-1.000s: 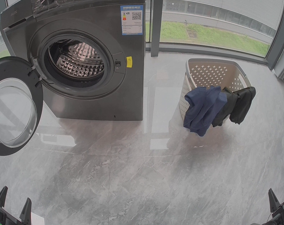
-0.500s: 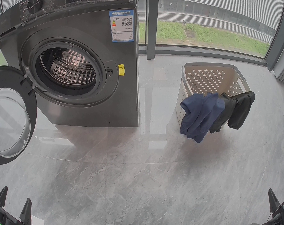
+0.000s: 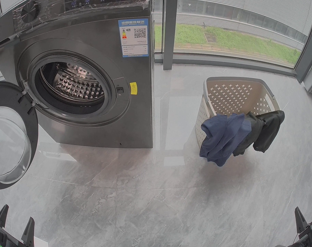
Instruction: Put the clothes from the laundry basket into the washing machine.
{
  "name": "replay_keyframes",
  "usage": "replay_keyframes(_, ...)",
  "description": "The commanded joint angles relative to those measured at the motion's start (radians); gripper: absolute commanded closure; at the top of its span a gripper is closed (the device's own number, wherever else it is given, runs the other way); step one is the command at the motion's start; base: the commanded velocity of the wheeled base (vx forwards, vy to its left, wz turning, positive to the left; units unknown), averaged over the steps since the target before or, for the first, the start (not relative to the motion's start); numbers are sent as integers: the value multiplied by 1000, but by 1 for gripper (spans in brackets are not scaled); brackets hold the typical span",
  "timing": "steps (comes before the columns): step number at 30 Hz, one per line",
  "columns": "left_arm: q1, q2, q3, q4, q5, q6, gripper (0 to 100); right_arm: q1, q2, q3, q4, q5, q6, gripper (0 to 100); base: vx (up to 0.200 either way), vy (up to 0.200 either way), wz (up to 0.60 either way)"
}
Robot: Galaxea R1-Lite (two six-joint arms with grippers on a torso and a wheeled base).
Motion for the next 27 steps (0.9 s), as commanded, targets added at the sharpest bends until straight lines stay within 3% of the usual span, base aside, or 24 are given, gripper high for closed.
replay_keyframes(1,0,-12,18,-1,2,-3,0,-1,-15,18,0,0,-1,0,0,-200,0)
replay_keyframes(14,0,-12,18,-1,5,-7,0,-1,-15,18,0,0,-1,0,0,-200,0)
replay_keyframes(19,0,-12,18,-1,11,-25,0,-1,-15,18,0,0,-1,0,0,-200,0)
replay_keyframes(27,0,-12,18,-1,11,-26,0,-1,-15,18,0,0,-1,0,0,0,0)
